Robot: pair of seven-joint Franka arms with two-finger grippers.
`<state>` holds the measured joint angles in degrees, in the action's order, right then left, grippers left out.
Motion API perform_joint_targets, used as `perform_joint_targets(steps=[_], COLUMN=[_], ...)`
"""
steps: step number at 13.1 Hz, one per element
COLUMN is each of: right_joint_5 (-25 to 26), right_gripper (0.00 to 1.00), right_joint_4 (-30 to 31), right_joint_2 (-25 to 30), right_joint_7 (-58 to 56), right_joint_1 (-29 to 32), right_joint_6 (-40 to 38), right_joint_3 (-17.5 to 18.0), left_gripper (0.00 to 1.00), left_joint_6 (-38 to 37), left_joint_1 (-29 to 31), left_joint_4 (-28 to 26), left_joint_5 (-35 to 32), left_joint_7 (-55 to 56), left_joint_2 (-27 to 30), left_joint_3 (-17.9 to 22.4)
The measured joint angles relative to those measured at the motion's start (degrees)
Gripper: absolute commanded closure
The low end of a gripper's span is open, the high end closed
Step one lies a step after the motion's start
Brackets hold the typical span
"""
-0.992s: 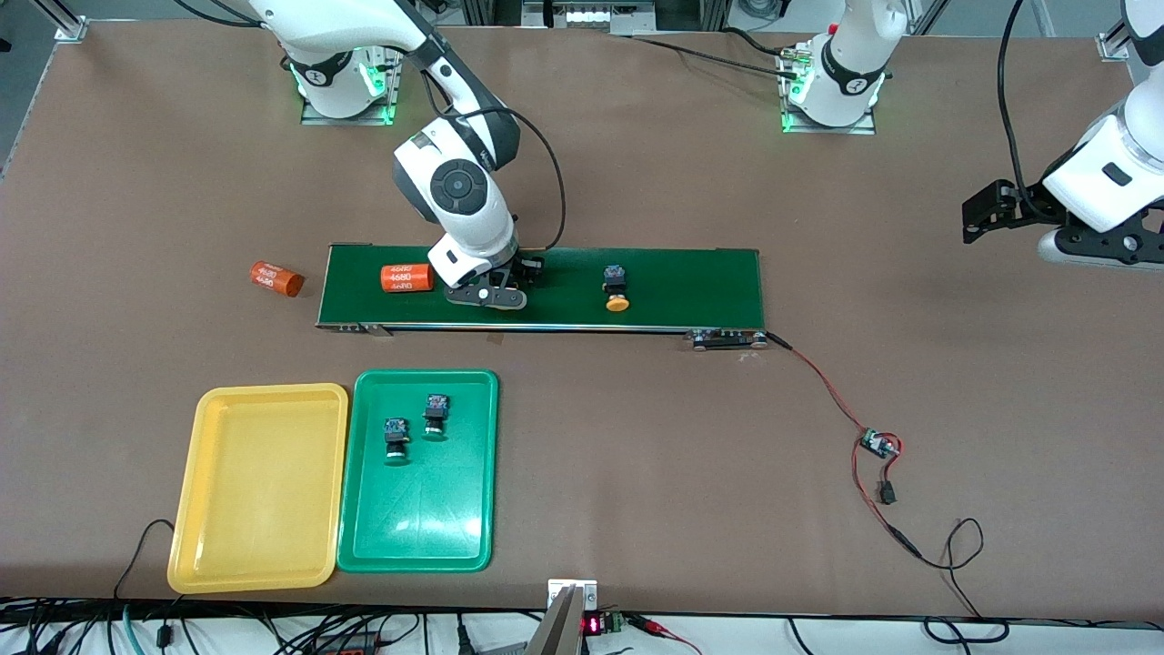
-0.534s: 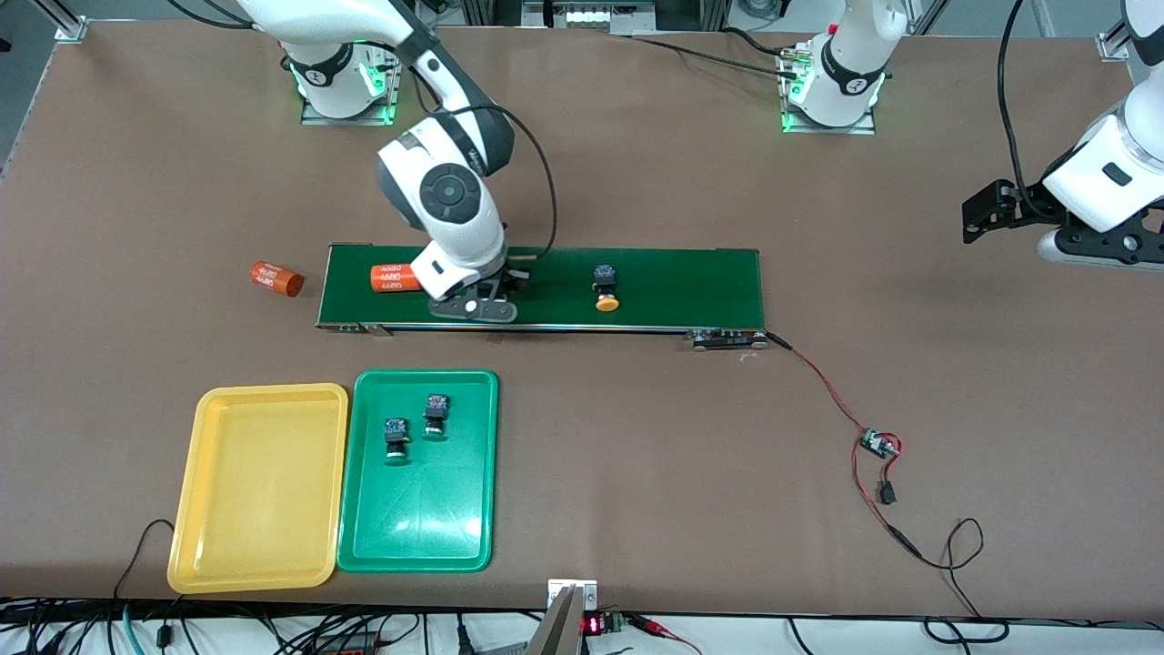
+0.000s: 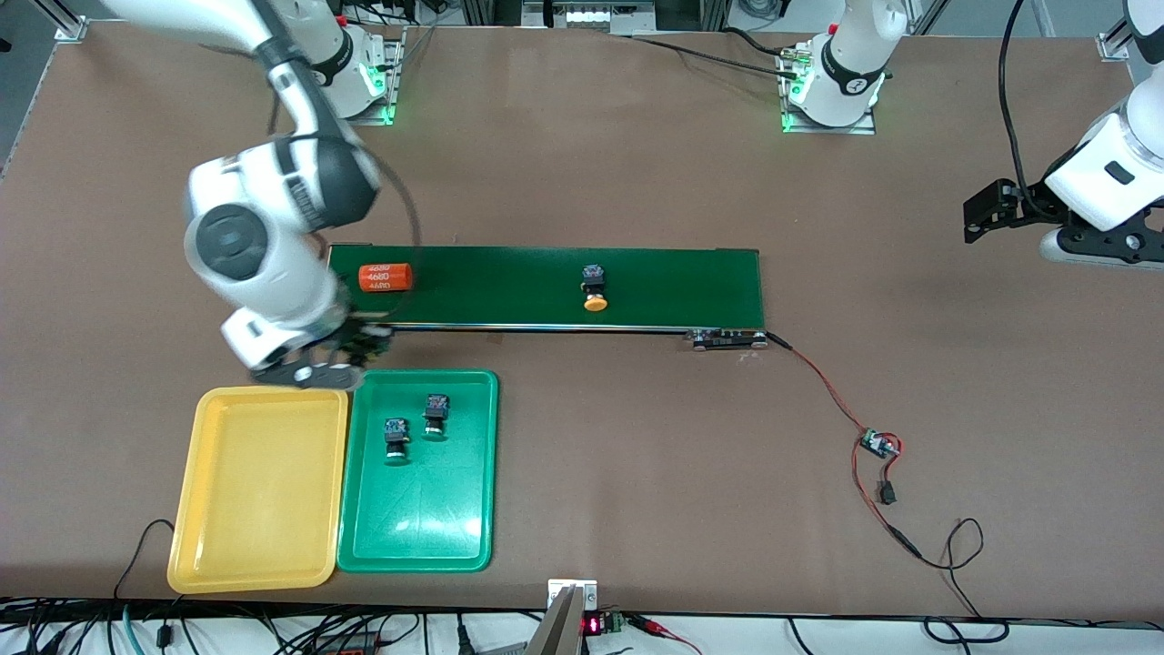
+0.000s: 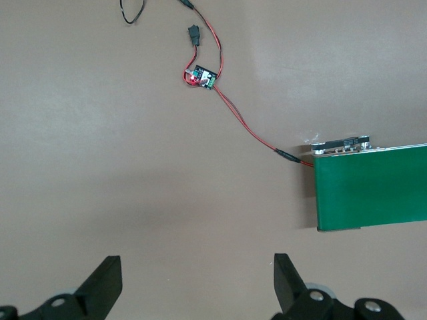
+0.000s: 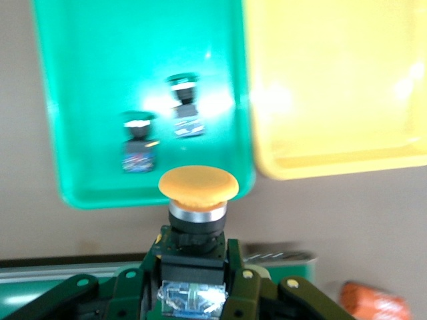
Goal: Sort buttons by color to trays
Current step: 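Carry the yellow button into the yellow tray and open the right gripper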
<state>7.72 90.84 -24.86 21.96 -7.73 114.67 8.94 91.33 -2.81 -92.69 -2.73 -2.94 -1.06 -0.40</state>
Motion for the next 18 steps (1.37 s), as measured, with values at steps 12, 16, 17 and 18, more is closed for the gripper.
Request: perform_joint_targets(steps=[12,16,17,18], right_joint_5=[5.7,6.3,6.3,6.3], right_gripper=[0.82,0.6,0.56,0.38], right_joint_4=[-11.7,-11.9,-11.9,-11.9], right_joint_2=[-18.2,-22.5,-23.0,-23.3], right_joint_7=[-20.5,-20.5,-20.6,-20.6], right_joint_1=[13.4,13.4,13.5,13.5], right_joint_6=[12.1,17.8,18.4,18.9], right_joint_3=[-1.7,-3.6,-3.9,-4.1], left_gripper=[0.0,0.0,0.0,0.0], left_joint_6=[0.0,0.0,0.0,0.0], left_joint_1=[0.0,0.0,0.0,0.0], left_joint_4=[0.1,0.1,0.1,0.1], left_joint_5=[0.0,0.0,0.0,0.0], left_joint_7=[0.0,0.0,0.0,0.0], left_joint_2=[0.0,0.0,0.0,0.0], left_joint_3=[0.0,0.0,0.0,0.0])
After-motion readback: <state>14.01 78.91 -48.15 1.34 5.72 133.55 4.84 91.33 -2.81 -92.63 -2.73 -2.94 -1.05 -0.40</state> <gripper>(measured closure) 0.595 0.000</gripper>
